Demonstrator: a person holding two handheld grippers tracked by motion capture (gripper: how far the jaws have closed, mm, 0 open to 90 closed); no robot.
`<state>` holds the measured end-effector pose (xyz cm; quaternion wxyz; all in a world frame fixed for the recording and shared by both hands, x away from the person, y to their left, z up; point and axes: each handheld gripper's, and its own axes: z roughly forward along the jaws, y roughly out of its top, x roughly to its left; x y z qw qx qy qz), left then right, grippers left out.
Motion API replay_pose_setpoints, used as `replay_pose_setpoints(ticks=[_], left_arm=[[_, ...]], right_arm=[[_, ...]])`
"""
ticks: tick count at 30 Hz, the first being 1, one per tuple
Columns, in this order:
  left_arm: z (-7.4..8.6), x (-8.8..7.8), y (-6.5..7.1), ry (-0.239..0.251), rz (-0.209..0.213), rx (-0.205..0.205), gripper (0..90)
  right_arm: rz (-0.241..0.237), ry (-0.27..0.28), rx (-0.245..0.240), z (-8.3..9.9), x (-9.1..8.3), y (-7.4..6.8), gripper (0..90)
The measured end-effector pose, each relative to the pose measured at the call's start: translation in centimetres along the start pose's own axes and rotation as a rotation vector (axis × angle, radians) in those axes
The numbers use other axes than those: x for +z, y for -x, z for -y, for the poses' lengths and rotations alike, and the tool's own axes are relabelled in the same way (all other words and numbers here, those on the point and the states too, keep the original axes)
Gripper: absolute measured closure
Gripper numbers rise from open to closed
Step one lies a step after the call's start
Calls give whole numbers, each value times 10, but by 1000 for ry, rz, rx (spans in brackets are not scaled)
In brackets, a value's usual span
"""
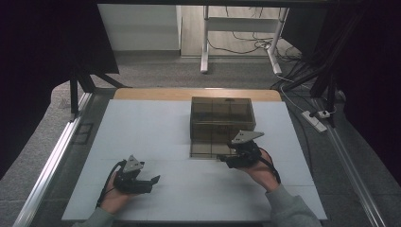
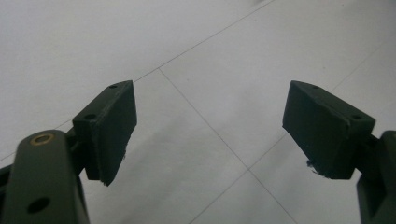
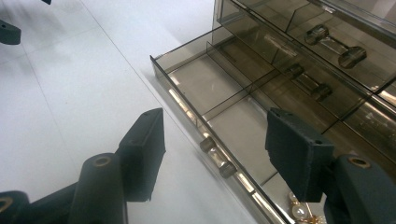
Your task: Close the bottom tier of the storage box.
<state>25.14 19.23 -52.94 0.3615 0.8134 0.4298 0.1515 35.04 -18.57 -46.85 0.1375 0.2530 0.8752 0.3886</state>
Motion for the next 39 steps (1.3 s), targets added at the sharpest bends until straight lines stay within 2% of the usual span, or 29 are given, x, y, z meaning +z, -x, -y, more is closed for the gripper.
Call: replay_pose_setpoints(ticks=[12,17,26,29,33,39], left_arm=[[0,0,1,-1,-2,6,187],[0,0,0,-1,-4,5,186],[0,0,2,-3,-4,10,186],[0,0,1,-2,-4,9,186],[0,0,2,-4,-5,10,186],[1,0,1,-4,-6,9,186]], right_arm=[[-14,-27,9,4,10,-5,374],[-21,-45,-2,7,16,-10,371],[-14,-50,4,7,17,-11,371],[-23,-67,6,8,19,-12,380],[-32,-103,-23,9,23,-15,437],[-22,-167,-55,14,29,-16,578]])
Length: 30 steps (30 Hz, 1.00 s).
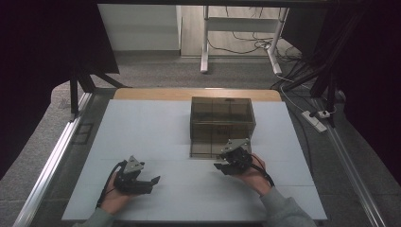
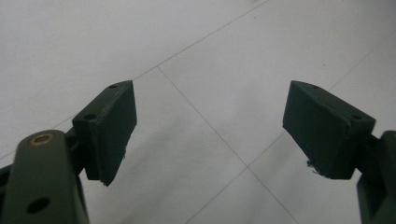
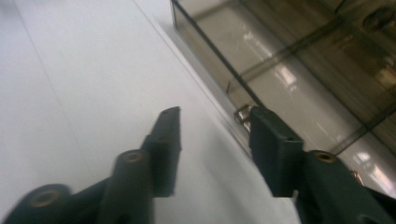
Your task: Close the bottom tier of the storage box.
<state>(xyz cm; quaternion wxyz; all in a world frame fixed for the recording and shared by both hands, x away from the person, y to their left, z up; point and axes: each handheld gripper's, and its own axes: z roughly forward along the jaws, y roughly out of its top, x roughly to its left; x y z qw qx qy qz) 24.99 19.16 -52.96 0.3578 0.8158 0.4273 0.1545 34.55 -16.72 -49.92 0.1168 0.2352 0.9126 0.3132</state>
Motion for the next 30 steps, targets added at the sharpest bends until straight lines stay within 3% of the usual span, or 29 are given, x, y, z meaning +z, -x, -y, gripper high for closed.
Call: replay_pose_setpoints(ticks=[4,10,18,30], left_arm=[[0,0,0,3,-3,-2,186],[0,0,0,2,-3,-4,186],[1,0,0,0,-4,-3,186],[1,0,0,-3,-5,-2,187]], right_arm=[[7,-19,23,3,1,4,692],[30,-35,16,7,1,8,891],[75,-66,37,10,0,15,892],[82,-62,56,13,-3,21,892]])
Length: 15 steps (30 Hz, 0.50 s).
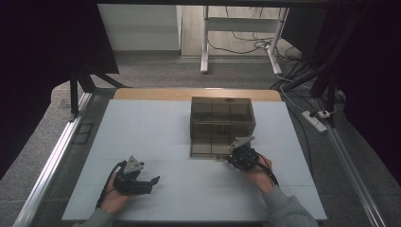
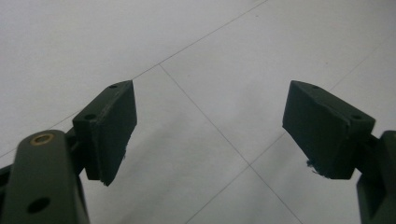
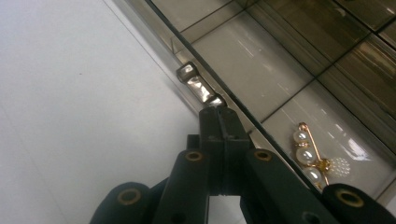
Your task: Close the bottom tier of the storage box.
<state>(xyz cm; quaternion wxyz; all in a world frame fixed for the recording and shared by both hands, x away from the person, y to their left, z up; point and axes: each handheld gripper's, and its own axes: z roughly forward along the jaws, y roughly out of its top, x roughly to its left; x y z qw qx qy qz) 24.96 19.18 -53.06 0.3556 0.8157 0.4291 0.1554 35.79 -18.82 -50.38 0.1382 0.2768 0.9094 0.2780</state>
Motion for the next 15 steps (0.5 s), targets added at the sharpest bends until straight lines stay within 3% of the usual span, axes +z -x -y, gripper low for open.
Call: replay_pose_setpoints(ticks=[15], left_arm=[[0,0,0,-1,-2,2,188]], right_arm=[[7,0,4,2,4,3,892]])
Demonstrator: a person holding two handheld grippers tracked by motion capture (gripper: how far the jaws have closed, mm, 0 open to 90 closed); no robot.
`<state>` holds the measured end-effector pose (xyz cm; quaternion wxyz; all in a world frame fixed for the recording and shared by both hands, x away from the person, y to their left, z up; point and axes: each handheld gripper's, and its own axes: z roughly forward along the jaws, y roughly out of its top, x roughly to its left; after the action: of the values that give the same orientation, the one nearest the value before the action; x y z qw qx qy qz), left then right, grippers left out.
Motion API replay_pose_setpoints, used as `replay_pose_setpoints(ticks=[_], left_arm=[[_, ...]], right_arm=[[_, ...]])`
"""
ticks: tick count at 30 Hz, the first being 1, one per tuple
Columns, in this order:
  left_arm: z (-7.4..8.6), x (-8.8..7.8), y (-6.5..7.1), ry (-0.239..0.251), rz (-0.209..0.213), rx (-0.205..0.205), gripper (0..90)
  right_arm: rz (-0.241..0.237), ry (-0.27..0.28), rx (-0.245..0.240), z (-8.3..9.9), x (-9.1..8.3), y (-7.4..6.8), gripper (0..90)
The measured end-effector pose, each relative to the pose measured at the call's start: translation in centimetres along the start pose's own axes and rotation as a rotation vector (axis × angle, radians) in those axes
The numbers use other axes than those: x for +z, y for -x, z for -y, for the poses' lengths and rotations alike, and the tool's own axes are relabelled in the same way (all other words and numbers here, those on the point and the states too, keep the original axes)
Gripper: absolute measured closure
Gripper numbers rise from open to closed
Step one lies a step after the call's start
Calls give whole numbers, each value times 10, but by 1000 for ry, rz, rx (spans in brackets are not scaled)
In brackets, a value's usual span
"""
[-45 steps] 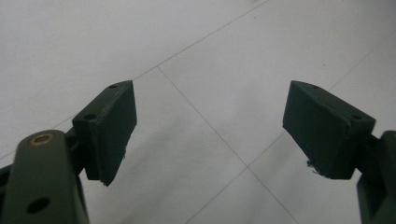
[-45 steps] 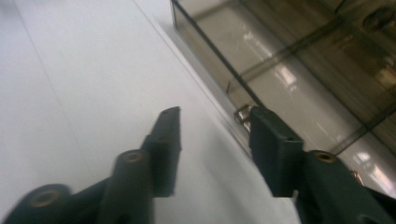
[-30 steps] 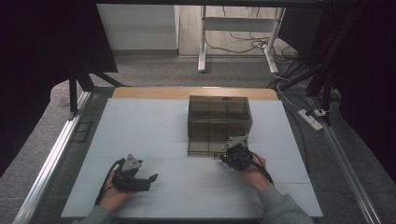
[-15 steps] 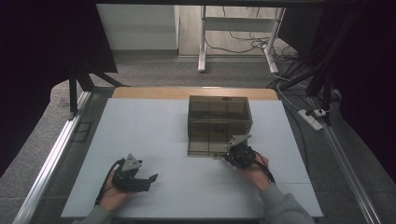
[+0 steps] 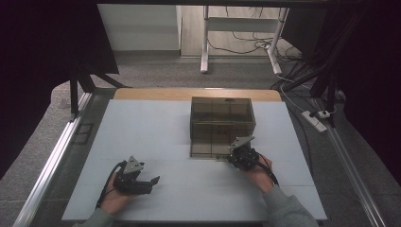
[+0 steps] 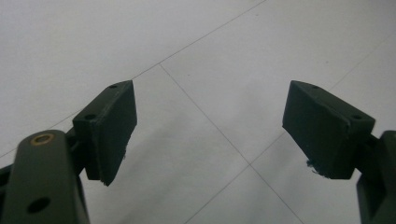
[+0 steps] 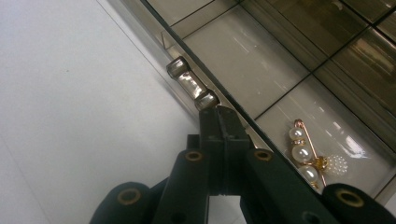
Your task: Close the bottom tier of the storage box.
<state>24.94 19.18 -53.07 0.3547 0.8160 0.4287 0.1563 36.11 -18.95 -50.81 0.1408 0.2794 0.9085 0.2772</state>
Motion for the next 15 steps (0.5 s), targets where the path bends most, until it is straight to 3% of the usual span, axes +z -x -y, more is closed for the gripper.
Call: replay_pose_setpoints(ticks=[15], left_arm=[[0,0,0,-4,0,7,188]], right_arm=[[19,16,1,-1,3,2,892]])
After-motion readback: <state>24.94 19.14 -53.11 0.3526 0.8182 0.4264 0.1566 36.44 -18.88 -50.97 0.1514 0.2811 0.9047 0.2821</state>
